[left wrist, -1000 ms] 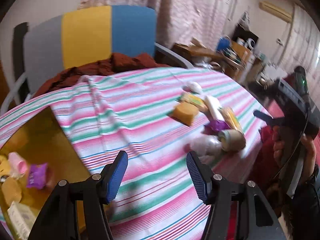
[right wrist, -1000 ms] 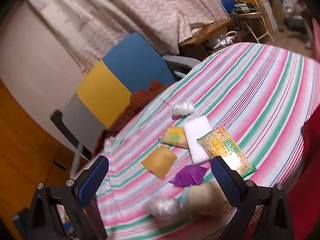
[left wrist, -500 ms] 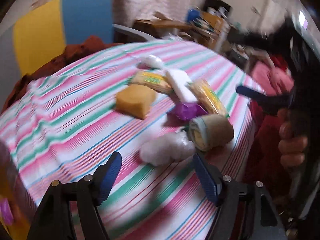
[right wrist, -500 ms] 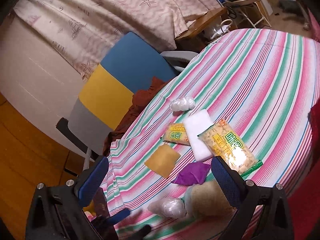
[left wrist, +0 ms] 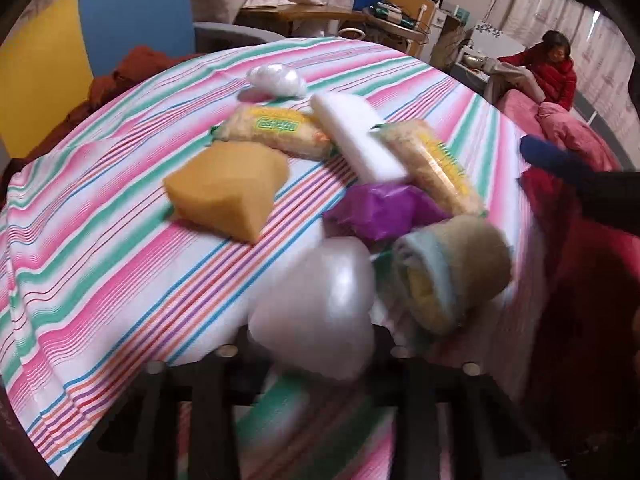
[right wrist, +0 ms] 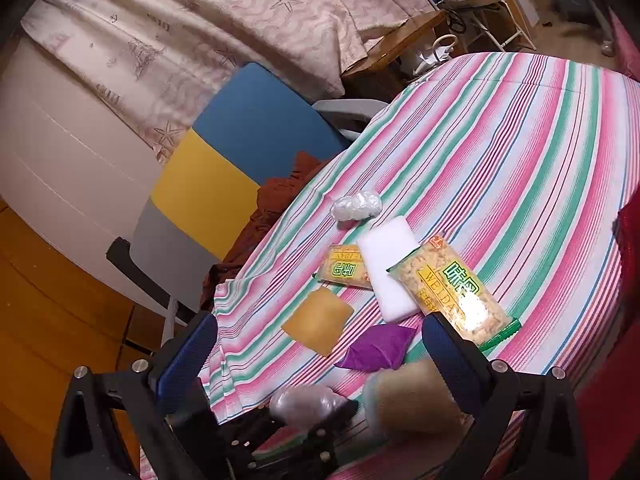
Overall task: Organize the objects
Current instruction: 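Grasp the clear crinkled plastic bag with the left tool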
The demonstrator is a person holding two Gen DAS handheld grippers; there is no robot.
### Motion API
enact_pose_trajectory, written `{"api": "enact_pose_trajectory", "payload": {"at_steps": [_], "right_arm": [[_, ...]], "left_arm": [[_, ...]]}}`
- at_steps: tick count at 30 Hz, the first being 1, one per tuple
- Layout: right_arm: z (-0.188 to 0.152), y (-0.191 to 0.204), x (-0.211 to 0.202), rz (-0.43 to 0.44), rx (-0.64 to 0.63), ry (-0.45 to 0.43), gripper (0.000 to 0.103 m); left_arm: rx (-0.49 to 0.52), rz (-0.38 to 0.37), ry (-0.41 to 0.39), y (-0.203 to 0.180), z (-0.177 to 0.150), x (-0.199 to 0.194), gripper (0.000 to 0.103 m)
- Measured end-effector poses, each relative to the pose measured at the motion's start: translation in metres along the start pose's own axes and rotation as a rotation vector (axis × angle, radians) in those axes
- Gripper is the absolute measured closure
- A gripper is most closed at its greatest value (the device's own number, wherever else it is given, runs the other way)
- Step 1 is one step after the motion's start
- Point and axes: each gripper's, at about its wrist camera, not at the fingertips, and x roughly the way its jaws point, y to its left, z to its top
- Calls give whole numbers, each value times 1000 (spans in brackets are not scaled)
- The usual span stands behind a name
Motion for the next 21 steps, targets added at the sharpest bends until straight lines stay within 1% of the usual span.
{"api": "enact_pose_trajectory", "payload": {"at_steps": [2, 5, 11, 12, 14, 17, 21], "right_arm": [[0, 0, 1, -6, -4, 5, 0], [0, 1, 3, -16, -7, 9, 0], [0, -3, 3, -12, 22, 15, 0], [0, -4, 3, -11, 29, 14, 0], [1, -6, 3, -10, 41, 12, 0], [1, -8, 3, -12, 57, 11, 0], [1, -12, 3, -15, 86, 13, 0]], "left_arm": [[3, 7, -12, 1, -5, -2, 71], [-22, 29, -34, 8, -15, -10, 71], [-147, 93, -78, 29, -43, -30, 71], [-178, 95, -90, 35, -50, -34, 71], [-208, 95, -100, 41, -56, -38, 71], [-205, 104, -110, 41, -64, -41, 71], [-164, 134, -125, 36, -66, -41, 71]]}}
